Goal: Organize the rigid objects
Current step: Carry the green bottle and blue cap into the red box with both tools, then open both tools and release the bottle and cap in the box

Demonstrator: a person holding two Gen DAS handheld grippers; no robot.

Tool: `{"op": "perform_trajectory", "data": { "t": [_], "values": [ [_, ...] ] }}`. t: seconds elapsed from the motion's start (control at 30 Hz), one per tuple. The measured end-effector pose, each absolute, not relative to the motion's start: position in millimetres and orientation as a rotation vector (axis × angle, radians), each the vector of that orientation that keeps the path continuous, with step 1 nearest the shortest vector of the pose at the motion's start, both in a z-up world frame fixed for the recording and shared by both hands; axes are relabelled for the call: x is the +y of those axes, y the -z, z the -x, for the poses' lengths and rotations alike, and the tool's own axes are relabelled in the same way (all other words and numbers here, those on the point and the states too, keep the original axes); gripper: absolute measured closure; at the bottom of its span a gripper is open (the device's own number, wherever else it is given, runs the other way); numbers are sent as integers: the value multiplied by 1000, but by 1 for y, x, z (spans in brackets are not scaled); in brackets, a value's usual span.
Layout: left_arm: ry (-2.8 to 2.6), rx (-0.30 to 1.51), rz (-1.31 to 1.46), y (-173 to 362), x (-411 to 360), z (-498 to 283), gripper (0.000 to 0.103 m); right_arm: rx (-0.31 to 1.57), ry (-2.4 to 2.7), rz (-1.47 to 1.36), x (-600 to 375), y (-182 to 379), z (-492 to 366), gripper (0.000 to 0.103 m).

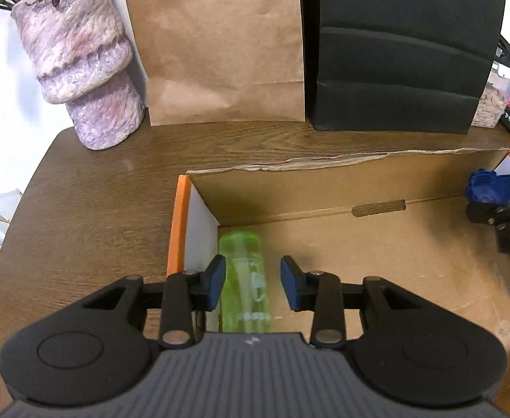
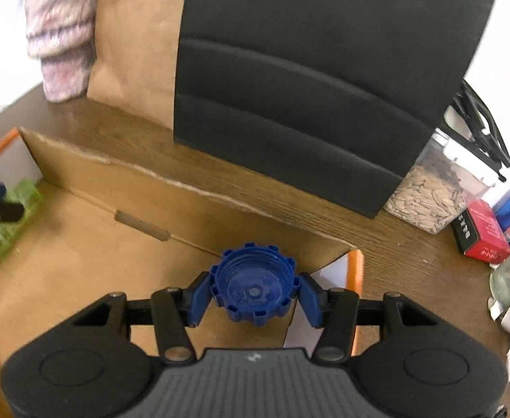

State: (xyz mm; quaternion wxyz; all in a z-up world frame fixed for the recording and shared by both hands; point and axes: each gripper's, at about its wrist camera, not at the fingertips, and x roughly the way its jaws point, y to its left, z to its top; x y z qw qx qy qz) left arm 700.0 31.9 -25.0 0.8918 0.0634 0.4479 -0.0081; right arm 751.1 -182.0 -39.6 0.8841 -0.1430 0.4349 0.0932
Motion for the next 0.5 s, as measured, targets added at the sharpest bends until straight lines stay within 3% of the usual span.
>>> {"op": "perform_trajectory", "data": {
  "t": [0.17,0.5],
  "values": [
    [14,922,-123,20,31,-696,59,888,-195,284,-183,32,-747,36],
    [16,831,-109,-44,30,-640,43,788,-192,254,-200,-44,-684,32]
  ]
}}
